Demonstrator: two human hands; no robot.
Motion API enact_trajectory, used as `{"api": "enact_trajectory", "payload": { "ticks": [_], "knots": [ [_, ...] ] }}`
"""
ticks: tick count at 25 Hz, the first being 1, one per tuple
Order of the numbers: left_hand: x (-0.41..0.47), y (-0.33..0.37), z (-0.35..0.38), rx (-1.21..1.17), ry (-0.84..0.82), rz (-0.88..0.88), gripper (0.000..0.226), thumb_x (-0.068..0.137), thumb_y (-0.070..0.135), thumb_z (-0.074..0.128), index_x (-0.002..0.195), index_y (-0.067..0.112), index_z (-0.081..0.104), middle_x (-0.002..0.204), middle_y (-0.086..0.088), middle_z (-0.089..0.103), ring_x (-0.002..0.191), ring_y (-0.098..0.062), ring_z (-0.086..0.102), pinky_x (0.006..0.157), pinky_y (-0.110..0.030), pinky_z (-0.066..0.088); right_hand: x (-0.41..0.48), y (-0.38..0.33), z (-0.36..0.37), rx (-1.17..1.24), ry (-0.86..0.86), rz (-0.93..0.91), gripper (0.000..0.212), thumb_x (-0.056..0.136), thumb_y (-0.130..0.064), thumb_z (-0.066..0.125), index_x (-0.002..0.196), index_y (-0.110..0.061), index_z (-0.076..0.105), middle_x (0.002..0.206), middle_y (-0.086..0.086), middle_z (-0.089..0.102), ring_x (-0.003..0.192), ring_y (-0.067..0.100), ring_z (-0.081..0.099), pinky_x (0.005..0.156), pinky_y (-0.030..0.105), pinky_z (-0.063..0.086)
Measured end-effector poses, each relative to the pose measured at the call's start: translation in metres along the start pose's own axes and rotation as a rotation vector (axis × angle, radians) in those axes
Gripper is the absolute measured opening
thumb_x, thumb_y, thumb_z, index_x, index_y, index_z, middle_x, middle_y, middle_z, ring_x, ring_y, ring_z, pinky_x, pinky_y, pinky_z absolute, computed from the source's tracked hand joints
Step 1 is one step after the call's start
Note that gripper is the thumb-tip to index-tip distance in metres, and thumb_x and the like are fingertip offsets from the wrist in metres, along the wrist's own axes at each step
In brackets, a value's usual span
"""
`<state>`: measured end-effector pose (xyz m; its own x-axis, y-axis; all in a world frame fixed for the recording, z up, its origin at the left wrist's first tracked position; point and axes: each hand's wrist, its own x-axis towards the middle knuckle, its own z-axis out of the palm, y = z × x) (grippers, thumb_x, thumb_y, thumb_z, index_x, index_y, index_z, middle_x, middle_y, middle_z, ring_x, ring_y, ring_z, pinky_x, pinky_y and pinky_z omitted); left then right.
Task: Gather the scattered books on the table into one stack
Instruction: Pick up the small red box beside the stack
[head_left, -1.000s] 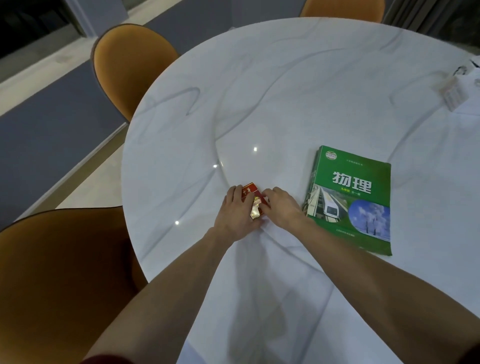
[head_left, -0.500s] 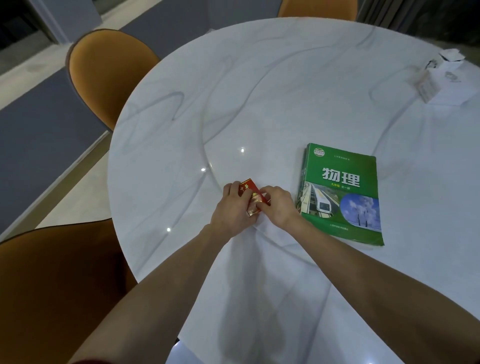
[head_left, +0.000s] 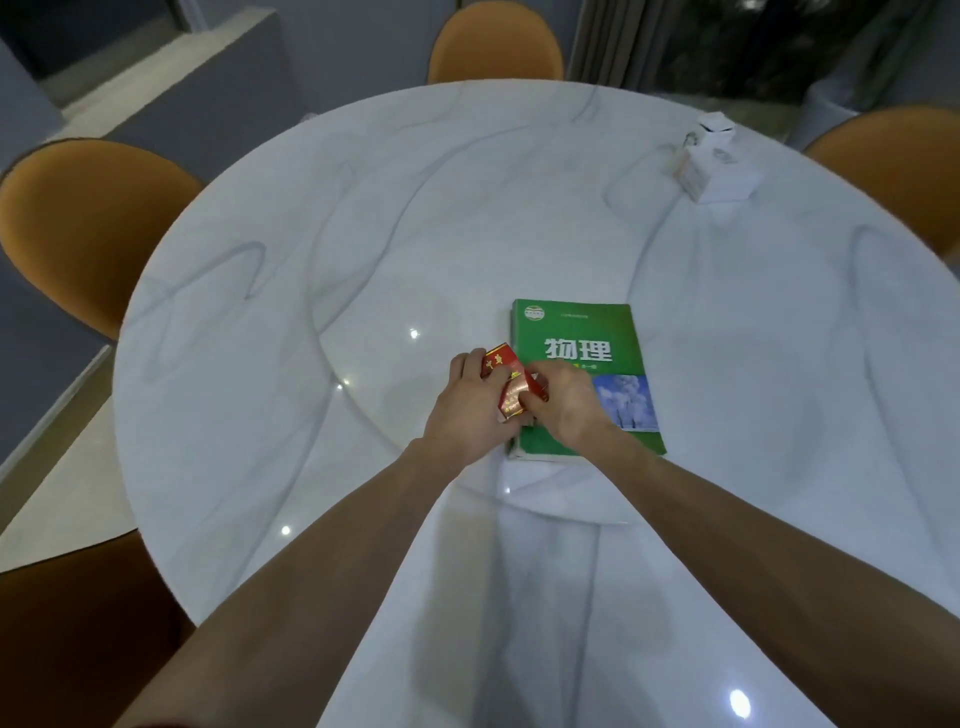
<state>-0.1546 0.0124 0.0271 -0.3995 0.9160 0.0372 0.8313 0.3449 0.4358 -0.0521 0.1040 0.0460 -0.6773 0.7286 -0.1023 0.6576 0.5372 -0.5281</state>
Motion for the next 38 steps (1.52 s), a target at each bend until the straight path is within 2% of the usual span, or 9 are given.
{"api": "enact_trajectory", "payload": {
  "ticks": [5,10,13,16,22,26,30,38],
  "knots": [
    [0.016,0.056,0.019,-0.004,-0.039,0.106,0.061,0.08,0.04,0.066,0.133,0.017,0.049,0.14,-0.012,0.038,0.135,-0.027,0.028,0.102,-0.04,0.046,-0.023,0.043,-0.039,0.02,0.071,0.114,0.032,0.089,-0.016,0.059,0.12,-0.009,0.061,0.118,0.016,0.063,0.106,0.03,0.059,0.091,0.035,0.048],
    [0.023,0.116,0.044,0.021,-0.086,0.202,0.061,0.08,0.042,0.065,0.133,0.015,0.049,0.142,-0.013,0.037,0.134,-0.029,0.029,0.109,-0.04,0.039,-0.052,0.096,-0.073,0.078,0.128,0.23,0.033,0.089,-0.016,0.058,0.122,-0.01,0.06,0.116,0.016,0.061,0.106,0.029,0.06,0.09,0.034,0.047],
    [0.024,0.155,0.063,0.021,-0.106,0.257,0.057,0.08,0.042,0.064,0.129,0.016,0.052,0.138,-0.012,0.04,0.131,-0.029,0.032,0.106,-0.04,0.04,-0.074,0.13,-0.091,0.101,0.168,0.289,0.032,0.09,-0.016,0.057,0.121,-0.01,0.061,0.116,0.016,0.06,0.104,0.029,0.06,0.09,0.036,0.048],
    [0.024,0.197,0.087,0.006,-0.126,0.312,0.055,0.079,0.04,0.066,0.126,0.014,0.055,0.134,-0.013,0.044,0.128,-0.03,0.036,0.103,-0.041,0.042,-0.099,0.169,-0.108,0.139,0.205,0.354,0.032,0.091,-0.016,0.055,0.121,-0.009,0.061,0.115,0.016,0.059,0.102,0.029,0.06,0.087,0.032,0.047],
    [0.023,0.276,0.144,0.001,-0.209,0.397,0.056,0.081,0.042,0.065,0.128,0.016,0.052,0.138,-0.008,0.04,0.133,-0.025,0.029,0.097,-0.038,0.05,-0.146,0.248,-0.137,0.204,0.261,0.467,0.03,0.09,-0.013,0.054,0.118,-0.008,0.063,0.113,0.016,0.059,0.1,0.029,0.06,0.083,0.029,0.046],
    [0.025,0.322,0.182,0.018,-0.257,0.464,0.058,0.081,0.044,0.065,0.129,0.016,0.051,0.14,-0.01,0.04,0.134,-0.025,0.029,0.098,-0.037,0.05,-0.168,0.302,-0.15,0.217,0.279,0.536,0.029,0.091,-0.011,0.053,0.118,-0.008,0.063,0.114,0.015,0.058,0.099,0.029,0.061,0.081,0.027,0.045],
    [0.035,0.355,0.212,0.027,-0.28,0.497,0.059,0.081,0.045,0.065,0.13,0.017,0.051,0.139,-0.009,0.041,0.133,-0.025,0.031,0.097,-0.036,0.05,-0.176,0.344,-0.158,0.225,0.301,0.574,0.026,0.091,-0.01,0.053,0.113,-0.006,0.065,0.112,0.016,0.059,0.096,0.03,0.063,0.084,0.032,0.049],
    [0.057,0.392,0.262,0.089,-0.313,0.533,0.058,0.079,0.047,0.063,0.128,0.017,0.053,0.138,-0.01,0.044,0.13,-0.026,0.037,0.102,-0.037,0.046,-0.173,0.411,-0.158,0.267,0.294,0.649,0.026,0.093,-0.012,0.052,0.115,-0.008,0.064,0.114,0.015,0.058,0.099,0.029,0.061,0.08,0.027,0.045]
  ]
}}
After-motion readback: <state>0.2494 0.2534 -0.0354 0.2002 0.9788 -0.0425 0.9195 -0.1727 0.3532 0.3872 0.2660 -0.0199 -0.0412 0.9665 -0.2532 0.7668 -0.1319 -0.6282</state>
